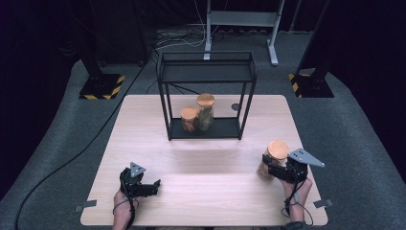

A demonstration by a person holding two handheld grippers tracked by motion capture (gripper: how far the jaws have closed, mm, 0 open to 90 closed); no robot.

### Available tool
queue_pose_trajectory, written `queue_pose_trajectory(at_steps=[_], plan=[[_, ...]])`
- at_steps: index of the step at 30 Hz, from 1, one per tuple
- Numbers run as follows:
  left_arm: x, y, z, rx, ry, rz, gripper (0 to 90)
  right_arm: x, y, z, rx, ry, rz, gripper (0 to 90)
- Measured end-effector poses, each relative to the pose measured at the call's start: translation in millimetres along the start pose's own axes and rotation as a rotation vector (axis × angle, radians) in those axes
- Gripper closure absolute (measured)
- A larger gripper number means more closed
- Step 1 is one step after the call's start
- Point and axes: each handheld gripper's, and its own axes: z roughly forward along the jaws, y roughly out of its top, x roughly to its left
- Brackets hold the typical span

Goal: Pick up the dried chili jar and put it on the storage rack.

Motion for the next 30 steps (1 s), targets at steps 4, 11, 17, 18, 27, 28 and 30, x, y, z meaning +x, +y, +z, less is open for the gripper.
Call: queue_pose_trajectory(at_steps=[4, 11, 17, 18, 27, 28, 30], plan=[[0.2, 0.0, 0.2, 0.000, -0.002, -0.004, 2.0, 4.4, 1.5, 0.9, -0.002, 0.009, 0.000, 23.7], [0.0, 0.0, 0.1, -0.001, 0.000, -0.002, 2.0, 13.9, 2.7, 4.7, -0.009, 0.022, 0.002, 23.7], [0.3, 0.1, 0.2, 0.000, -0.002, -0.003, 2.0, 21.5, 3.6, 9.0, -0.011, 0.031, -0.001, 23.7], [0.3, 0.1, 0.2, 0.000, -0.002, -0.003, 2.0, 23.0, 4.2, 9.7, -0.009, 0.032, -0.002, 23.7], [0.1, 0.0, 0.1, -0.001, -0.001, -0.003, 2.1, 35.0, 9.4, 18.8, 0.000, 0.049, -0.023, 23.8], [0.1, 0.0, 0.1, -0.001, -0.001, -0.002, 2.1, 35.8, 10.1, 19.6, 0.001, 0.049, -0.026, 23.8], [0.3, 0.0, 0.2, 0.000, -0.002, -0.003, 2.1, 37.0, 11.6, 21.2, -0.001, 0.049, -0.024, 23.8]])
